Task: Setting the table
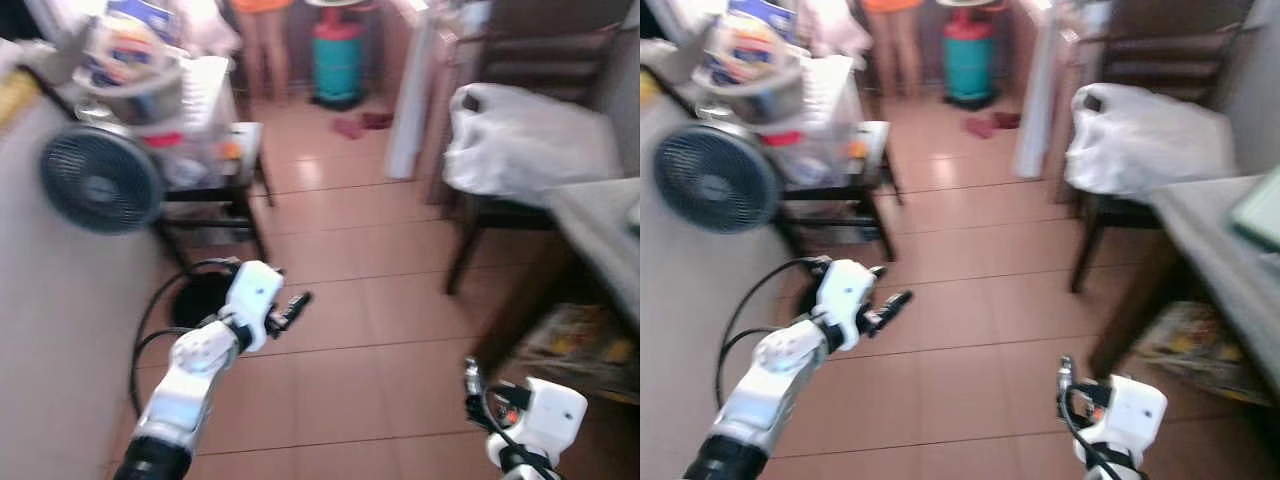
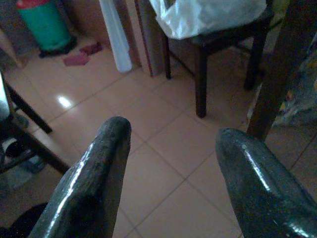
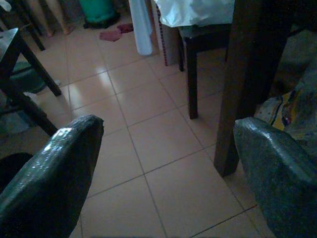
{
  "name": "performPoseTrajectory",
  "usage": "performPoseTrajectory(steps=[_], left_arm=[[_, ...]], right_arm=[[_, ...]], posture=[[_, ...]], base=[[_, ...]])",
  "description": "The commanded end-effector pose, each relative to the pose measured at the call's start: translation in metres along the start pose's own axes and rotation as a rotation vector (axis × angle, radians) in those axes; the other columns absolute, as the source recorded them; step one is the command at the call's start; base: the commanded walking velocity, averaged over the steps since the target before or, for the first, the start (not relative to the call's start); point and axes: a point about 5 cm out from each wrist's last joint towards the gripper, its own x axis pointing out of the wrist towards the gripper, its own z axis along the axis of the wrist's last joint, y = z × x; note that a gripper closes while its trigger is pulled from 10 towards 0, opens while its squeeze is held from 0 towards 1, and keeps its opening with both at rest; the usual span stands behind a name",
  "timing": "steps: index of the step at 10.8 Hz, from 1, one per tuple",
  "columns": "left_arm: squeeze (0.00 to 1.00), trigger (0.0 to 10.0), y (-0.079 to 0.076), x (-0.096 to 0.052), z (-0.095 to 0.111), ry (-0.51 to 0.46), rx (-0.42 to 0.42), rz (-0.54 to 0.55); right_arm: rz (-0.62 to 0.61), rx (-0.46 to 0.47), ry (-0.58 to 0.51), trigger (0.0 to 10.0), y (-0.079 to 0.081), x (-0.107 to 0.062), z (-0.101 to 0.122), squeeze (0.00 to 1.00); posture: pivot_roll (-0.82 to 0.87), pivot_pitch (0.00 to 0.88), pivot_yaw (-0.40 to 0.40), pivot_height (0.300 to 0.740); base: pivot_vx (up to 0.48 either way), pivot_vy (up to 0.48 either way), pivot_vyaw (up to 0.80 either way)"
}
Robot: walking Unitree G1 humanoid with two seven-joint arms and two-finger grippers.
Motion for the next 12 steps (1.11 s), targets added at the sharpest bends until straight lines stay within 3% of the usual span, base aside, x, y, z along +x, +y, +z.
performPoseTrajectory(steps=[1, 3, 4, 5, 6, 7, 8, 9, 10, 12], left_arm=[[0.00, 10.0, -0.001, 0.002, -0.003, 0.017, 0.016, -0.027], [0.00, 10.0, -0.016, 0.007, -0.014, 0.036, 0.020, -0.048], [0.00, 10.0, -0.016, 0.007, -0.016, 0.034, 0.027, -0.048], [0.00, 10.0, -0.006, 0.006, -0.014, 0.031, 0.003, -0.005], [0.00, 10.0, -0.003, -0.006, -0.015, -0.003, 0.046, 0.032], [0.00, 10.0, 0.004, -0.021, -0.023, -0.012, 0.042, 0.108], [0.00, 10.0, 0.015, -0.048, -0.032, 0.007, 0.030, 0.217], [0.00, 10.0, 0.012, -0.057, -0.042, 0.039, 0.041, 0.212], [0.00, 10.0, 0.010, -0.056, -0.044, 0.039, 0.054, 0.202], [0.00, 10.0, 0.004, -0.044, -0.039, 0.008, 0.060, 0.196]], right_arm=[[-0.035, 0.043, 0.000, 10.0, 0.004, -0.005, -0.004, 0.00], [-0.041, 0.010, 0.012, 10.0, 0.001, -0.015, -0.009, 0.00], [-0.051, -0.014, 0.036, 10.0, -0.002, -0.018, -0.012, 0.00], [-0.031, 0.006, 0.027, 10.0, 0.004, -0.019, -0.004, 0.00], [0.074, -0.052, 0.030, 10.0, 0.016, -0.015, -0.002, 0.00], [0.109, -0.079, 0.043, 10.0, 0.014, -0.016, -0.006, 0.00], [0.146, -0.128, 0.030, 10.0, 0.006, -0.018, 0.003, 0.00], [0.120, -0.126, 0.001, 10.0, -0.004, -0.016, 0.016, 0.00], [0.107, -0.123, -0.006, 10.0, -0.009, -0.013, 0.021, 0.00], [0.093, -0.113, 0.014, 10.0, -0.002, -0.009, 0.014, 0.00]], posture=[[0.04, 0.066, 0.139, 0.740], [0.00, 0.075, 0.097, 0.740], [-0.01, 0.032, 0.019, 0.740], [-0.01, 0.076, 0.021, 0.740], [0.01, 0.081, 0.007, 0.740], [0.04, 0.090, 0.027, 0.740], [0.04, 0.090, 0.018, 0.740], [0.05, 0.084, 0.002, 0.740], [0.05, 0.090, 0.001, 0.740], [0.04, 0.080, 0.004, 0.740]], base=[[0.000, 0.000, 0.00], [0.000, 0.000, 0.00], [0.000, 0.000, 0.00], [0.000, 0.000, 0.00], [0.000, 0.000, 0.00], [0.000, 0.000, 0.00], [0.000, 0.000, 0.00], [0.000, 0.000, 0.00], [0.000, 0.000, 0.00], [0.000, 0.000, -0.78]])
